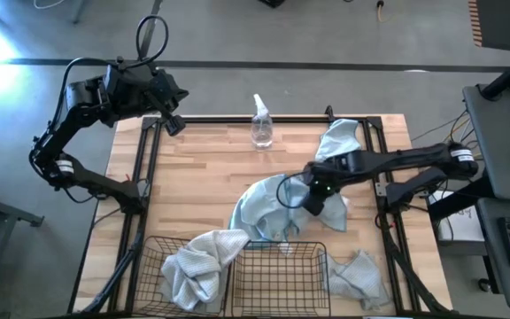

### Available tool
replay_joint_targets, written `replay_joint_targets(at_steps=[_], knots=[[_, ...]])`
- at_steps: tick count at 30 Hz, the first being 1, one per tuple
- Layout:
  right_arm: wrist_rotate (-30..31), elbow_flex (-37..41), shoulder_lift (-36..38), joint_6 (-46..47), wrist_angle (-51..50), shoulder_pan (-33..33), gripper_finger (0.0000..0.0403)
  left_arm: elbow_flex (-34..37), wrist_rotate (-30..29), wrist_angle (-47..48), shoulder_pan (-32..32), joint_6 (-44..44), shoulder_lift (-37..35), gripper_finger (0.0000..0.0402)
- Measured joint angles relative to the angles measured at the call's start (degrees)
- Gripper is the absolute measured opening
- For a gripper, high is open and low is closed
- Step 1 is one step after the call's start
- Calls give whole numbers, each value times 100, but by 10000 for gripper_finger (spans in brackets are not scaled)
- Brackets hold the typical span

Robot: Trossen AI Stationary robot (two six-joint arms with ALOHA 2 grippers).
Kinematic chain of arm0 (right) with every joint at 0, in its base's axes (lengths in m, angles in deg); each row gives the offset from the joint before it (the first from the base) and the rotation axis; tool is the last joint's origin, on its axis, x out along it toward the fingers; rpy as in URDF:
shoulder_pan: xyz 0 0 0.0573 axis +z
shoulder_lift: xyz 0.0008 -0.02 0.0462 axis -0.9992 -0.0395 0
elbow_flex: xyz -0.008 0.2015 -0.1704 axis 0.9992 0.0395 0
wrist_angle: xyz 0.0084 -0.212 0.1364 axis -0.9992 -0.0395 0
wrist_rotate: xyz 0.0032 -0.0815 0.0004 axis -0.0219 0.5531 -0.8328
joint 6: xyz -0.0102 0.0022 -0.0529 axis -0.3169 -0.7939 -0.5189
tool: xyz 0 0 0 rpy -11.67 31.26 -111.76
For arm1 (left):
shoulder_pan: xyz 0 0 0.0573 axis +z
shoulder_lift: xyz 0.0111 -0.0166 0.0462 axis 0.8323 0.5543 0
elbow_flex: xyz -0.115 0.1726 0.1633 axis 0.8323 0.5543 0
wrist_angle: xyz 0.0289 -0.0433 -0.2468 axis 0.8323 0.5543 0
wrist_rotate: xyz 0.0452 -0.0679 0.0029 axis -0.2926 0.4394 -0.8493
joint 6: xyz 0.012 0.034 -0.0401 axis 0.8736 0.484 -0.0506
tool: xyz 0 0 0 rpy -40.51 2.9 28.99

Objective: Sort microfiber towel by color & place in baskets
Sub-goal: Put the bottom right blue microfiber towel into the right black wire basket

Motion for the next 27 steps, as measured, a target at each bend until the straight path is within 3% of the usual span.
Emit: replay_joint_targets(at_steps=[10, 27], knots=[[3, -1699, 20, 183, 263, 544, 22, 0, 0, 0, -1, -90, 0, 0], [39, -3530, -1073, 1105, 900, 2593, 22, 0, 2, 111, 0, -112, -2, 0]])
